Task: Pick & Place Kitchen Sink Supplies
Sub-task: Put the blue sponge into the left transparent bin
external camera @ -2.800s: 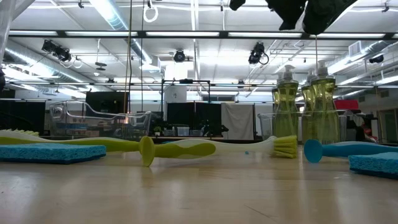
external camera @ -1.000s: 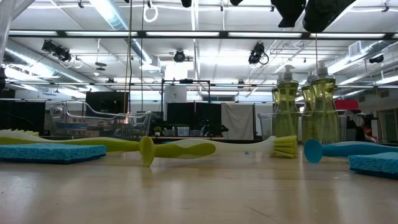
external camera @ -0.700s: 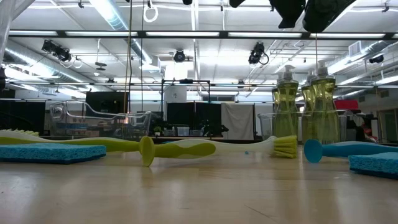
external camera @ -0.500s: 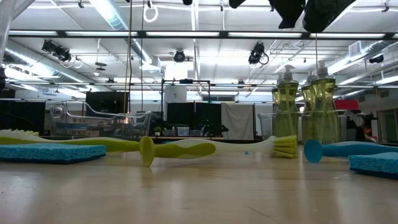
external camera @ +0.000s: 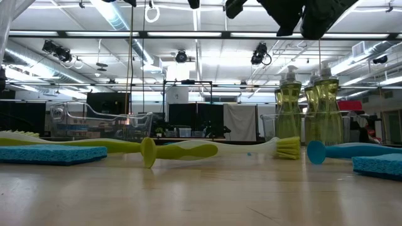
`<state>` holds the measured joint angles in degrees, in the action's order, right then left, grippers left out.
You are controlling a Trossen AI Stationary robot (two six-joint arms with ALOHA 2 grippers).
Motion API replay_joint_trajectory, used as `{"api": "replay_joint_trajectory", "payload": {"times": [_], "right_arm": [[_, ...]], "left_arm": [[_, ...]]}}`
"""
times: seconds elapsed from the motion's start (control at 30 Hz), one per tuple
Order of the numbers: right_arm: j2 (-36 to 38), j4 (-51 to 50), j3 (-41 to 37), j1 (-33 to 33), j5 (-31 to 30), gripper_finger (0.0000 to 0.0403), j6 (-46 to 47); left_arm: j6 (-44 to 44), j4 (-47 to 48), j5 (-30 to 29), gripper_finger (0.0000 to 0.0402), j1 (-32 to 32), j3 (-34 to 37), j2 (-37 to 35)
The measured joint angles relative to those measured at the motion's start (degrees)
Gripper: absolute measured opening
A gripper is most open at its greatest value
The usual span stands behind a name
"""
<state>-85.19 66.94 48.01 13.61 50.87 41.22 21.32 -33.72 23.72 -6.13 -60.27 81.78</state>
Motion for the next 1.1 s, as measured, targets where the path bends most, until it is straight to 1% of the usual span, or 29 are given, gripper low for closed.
{"api": "replay_joint_trajectory", "payload": {"times": [0.13, 0.23, 0.37, 0.6, 0.83, 0.97, 1.1], "right_arm": [[0.02, 0.82, 0.0, 0.07, 1.15, 0.0, 1.39], [0.02, 0.82, 0.0, 0.07, 1.22, 0.0, 1.45], [0.02, 0.8, 0.0, 0.07, 1.2, 0.0, 1.43], [0.02, 0.78, 0.0, 0.07, 1.16, 0.0, 1.41], [0.02, 0.78, 0.0, 0.04, 1.2, 0.0, 1.48], [0.02, 0.78, 0.0, 0.04, 1.2, 0.001, 2.11], [0.02, 0.74, 0.0, 0.04, 1.15, 0.003, 4.37]], "left_arm": [[-0.09, -0.22, 0.11, 0.0226, -0.19, 0.0, 0.0], [-0.09, -0.19, 0.2, 0.0206, -0.2, 0.0, 0.0], [-0.09, -0.21, 1.6, 0.0164, -0.2, 0.0, 0.0], [-0.09, -0.17, 1.64, 0.0084, -0.2, 0.0, 0.0], [-0.07, -0.19, 1.71, 0.0025, -0.2, 0.0, 0.0], [-0.02, -0.17, 1.71, 0.0011, -0.19, 0.0, 0.0], [0.11, -0.15, 1.71, 0.0016, -0.15, 0.0, 0.0]]}}
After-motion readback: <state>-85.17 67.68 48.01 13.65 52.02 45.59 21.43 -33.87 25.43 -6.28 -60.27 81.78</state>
